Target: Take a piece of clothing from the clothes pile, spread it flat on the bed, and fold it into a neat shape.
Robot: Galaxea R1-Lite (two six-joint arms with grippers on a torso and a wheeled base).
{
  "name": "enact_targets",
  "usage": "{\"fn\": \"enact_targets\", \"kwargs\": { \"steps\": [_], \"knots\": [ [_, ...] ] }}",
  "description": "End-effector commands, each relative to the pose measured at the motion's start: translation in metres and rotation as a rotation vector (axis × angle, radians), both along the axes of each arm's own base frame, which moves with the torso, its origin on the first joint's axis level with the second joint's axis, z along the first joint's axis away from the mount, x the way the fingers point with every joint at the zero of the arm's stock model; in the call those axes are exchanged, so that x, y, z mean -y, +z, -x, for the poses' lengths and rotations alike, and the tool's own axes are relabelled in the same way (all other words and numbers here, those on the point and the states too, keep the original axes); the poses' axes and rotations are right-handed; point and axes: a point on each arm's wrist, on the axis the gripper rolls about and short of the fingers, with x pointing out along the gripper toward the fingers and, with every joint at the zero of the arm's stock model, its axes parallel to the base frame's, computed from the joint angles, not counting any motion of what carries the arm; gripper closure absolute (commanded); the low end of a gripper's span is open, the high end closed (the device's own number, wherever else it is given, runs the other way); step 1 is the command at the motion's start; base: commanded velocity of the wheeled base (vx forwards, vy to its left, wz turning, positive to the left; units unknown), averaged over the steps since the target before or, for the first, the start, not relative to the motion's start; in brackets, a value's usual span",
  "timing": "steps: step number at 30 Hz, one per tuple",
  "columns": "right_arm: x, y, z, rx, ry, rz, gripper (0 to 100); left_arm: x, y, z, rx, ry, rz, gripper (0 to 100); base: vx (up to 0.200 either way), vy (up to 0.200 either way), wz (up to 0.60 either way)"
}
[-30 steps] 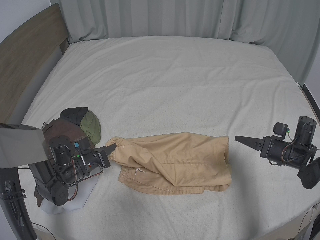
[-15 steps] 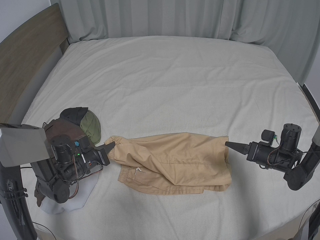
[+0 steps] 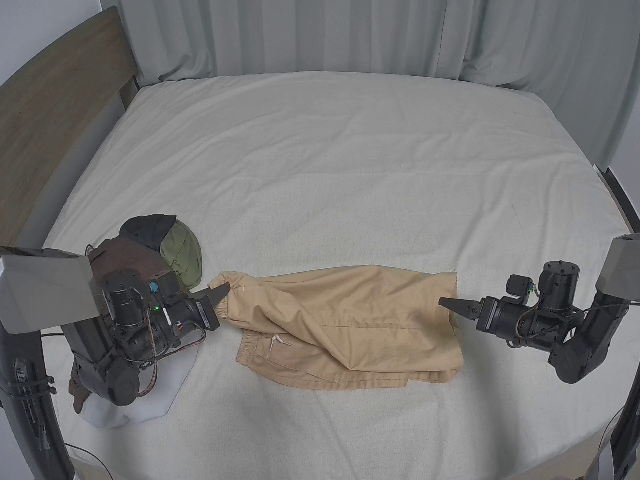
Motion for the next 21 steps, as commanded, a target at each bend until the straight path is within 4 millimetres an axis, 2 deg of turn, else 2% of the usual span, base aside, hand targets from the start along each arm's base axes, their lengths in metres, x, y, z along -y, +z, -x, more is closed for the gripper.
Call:
{"fn": "enact_targets", "kwargs": {
  "steps": [1, 12, 21],
  "knots": [
    [-0.004, -0.02, -0.006, -0.054, 0.003, 0.013, 0, 0.001, -0.001, 0.0, -0.003, -0.003, -0.001, 100, 0.0, 0.0, 0.0],
    [-0.011, -0.039, -0.014, -0.093, 0.008, 0.02, 0, 0.001, -0.001, 0.0, -0.002, -0.003, 0.0, 100, 0.0, 0.0, 0.0],
    [-0.019, -0.044, -0.017, -0.073, 0.006, 0.022, 0, 0.001, 0.0, 0.001, 0.0, -0.003, -0.001, 100, 0.0, 0.0, 0.0]
  ]
}}
